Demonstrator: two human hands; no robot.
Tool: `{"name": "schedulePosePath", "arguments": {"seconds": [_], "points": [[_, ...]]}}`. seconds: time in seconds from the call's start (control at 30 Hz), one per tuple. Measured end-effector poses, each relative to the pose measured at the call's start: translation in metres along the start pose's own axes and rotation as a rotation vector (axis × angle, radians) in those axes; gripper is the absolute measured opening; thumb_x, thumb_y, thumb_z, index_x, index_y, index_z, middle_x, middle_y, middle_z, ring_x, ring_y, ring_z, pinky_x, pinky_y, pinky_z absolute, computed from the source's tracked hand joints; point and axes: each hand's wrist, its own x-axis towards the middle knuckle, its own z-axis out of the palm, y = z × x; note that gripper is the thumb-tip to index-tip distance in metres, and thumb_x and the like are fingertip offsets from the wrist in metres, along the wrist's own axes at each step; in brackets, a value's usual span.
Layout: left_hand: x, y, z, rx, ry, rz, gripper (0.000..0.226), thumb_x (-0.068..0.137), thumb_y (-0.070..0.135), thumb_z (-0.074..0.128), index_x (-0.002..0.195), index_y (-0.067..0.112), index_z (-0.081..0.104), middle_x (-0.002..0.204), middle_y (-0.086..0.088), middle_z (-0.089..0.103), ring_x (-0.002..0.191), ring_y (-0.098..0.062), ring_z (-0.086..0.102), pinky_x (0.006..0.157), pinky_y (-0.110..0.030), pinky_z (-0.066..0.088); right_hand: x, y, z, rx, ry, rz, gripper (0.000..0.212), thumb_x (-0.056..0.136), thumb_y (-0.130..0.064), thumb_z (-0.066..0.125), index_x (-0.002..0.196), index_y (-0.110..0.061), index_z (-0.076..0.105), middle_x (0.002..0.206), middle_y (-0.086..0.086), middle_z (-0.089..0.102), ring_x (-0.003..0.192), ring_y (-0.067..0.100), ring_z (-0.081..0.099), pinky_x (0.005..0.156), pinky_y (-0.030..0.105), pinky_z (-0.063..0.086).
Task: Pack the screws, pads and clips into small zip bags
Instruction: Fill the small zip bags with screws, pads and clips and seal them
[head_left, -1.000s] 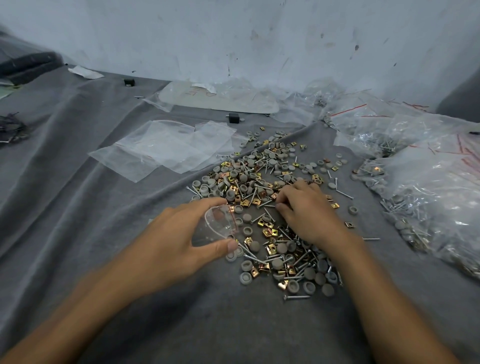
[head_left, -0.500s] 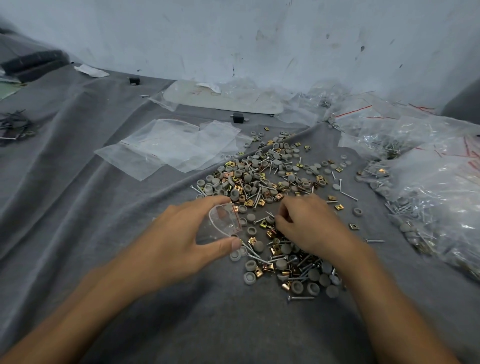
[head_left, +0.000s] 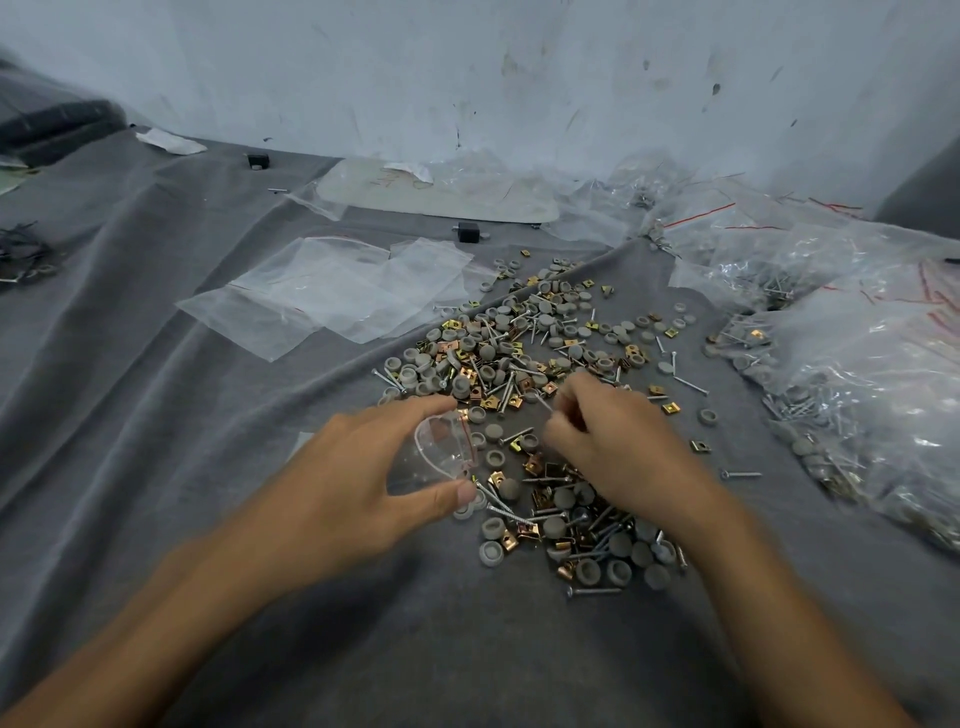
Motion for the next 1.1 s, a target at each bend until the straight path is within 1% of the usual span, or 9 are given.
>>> {"name": "schedulePosePath", "arguments": {"seconds": [0.1, 0.17, 0.3, 0.37, 0.57, 0.73, 0.8, 1.03, 1.1], "points": [[0.000, 0.001, 0.002, 0.020, 0.018, 0.010, 0.090, 0.073, 0.089, 0.045, 0.147, 0.039, 0.043, 0.144, 0.024, 0.052, 0.132, 0.002, 0.047, 0.108, -0.026, 0.039, -0.010, -0.016, -0.001, 0.384, -0.036, -0.089, 0.010, 0.088, -0.044, 0.054, 0.087, -0.035, 0.057, 0.079, 0.000, 0.069, 0.060, 0.008, 0.056, 0.050, 0.024, 0.042], [0.001, 0.002, 0.004, 0.027, 0.020, 0.014, 0.089, 0.073, 0.088, 0.046, 0.146, 0.037, 0.044, 0.143, 0.022, 0.054, 0.130, 0.002, 0.048, 0.105, -0.023, 0.038, -0.015, -0.025, 0.006, 0.476, -0.112, -0.151, 0.011, 0.086, -0.044, 0.056, 0.089, -0.033, 0.059, 0.079, 0.002, 0.071, 0.058, 0.014, 0.058, 0.048, 0.023, 0.042], [0.001, 0.003, 0.005, 0.023, 0.014, 0.007, 0.088, 0.072, 0.088, 0.048, 0.146, 0.041, 0.042, 0.140, 0.024, 0.055, 0.128, 0.003, 0.048, 0.103, -0.023, 0.039, -0.017, -0.030, 0.016, 0.332, -0.143, -0.186, 0.008, 0.090, -0.035, 0.065, 0.085, -0.029, 0.061, 0.074, -0.006, 0.066, 0.058, 0.004, 0.052, 0.052, 0.025, 0.043], [0.000, 0.005, 0.006, 0.043, 0.005, 0.011, 0.087, 0.073, 0.088, 0.046, 0.147, 0.042, 0.041, 0.141, 0.024, 0.054, 0.128, 0.003, 0.047, 0.102, -0.023, 0.037, -0.018, -0.030, 0.018, 0.308, -0.121, -0.186, 0.008, 0.090, -0.034, 0.066, 0.086, -0.029, 0.062, 0.075, -0.009, 0.066, 0.061, 0.005, 0.056, 0.055, 0.026, 0.044], [0.000, 0.009, 0.005, 0.036, -0.008, 0.024, 0.084, 0.077, 0.081, 0.051, 0.148, 0.037, 0.042, 0.143, 0.022, 0.053, 0.132, 0.000, 0.047, 0.110, -0.030, 0.038, -0.019, -0.034, 0.022, 0.397, -0.014, -0.237, 0.004, 0.094, -0.032, 0.066, 0.090, -0.030, 0.065, 0.084, -0.016, 0.067, 0.074, 0.006, 0.063, 0.061, 0.022, 0.049], [0.001, 0.011, 0.004, 0.014, -0.010, 0.039, 0.080, 0.079, 0.076, 0.056, 0.147, 0.036, 0.045, 0.139, 0.023, 0.056, 0.128, 0.003, 0.051, 0.108, -0.036, 0.043, -0.019, -0.035, 0.026, 0.425, 0.028, -0.242, 0.002, 0.094, -0.030, 0.070, 0.095, -0.028, 0.070, 0.080, -0.017, 0.068, 0.075, 0.003, 0.064, 0.064, 0.015, 0.047], [0.001, 0.011, 0.004, 0.008, -0.011, 0.042, 0.079, 0.079, 0.076, 0.056, 0.147, 0.036, 0.045, 0.136, 0.024, 0.058, 0.125, 0.003, 0.053, 0.106, -0.036, 0.045, -0.020, -0.036, 0.027, 0.454, 0.020, -0.242, 0.004, 0.094, -0.029, 0.071, 0.097, -0.027, 0.071, 0.082, -0.013, 0.070, 0.077, 0.005, 0.066, 0.064, 0.018, 0.051], [0.001, 0.013, 0.002, -0.006, 0.003, 0.063, 0.077, 0.080, 0.073, 0.059, 0.145, 0.035, 0.047, 0.134, 0.023, 0.060, 0.123, 0.003, 0.055, 0.104, -0.035, 0.047, -0.020, -0.036, 0.022, 0.621, -0.026, -0.241, 0.007, 0.097, -0.022, 0.068, 0.102, -0.026, 0.071, 0.089, -0.004, 0.075, 0.085, 0.015, 0.072, 0.076, 0.044, 0.060], [0.001, 0.012, 0.001, 0.009, 0.001, 0.059, 0.079, 0.079, 0.076, 0.057, 0.146, 0.035, 0.046, 0.136, 0.022, 0.059, 0.123, 0.004, 0.053, 0.105, -0.028, 0.044, -0.018, -0.032, 0.017, 0.640, -0.005, -0.231, 0.009, 0.097, -0.020, 0.068, 0.099, -0.028, 0.070, 0.087, -0.004, 0.074, 0.080, 0.015, 0.071, 0.068, 0.037, 0.061]]}}
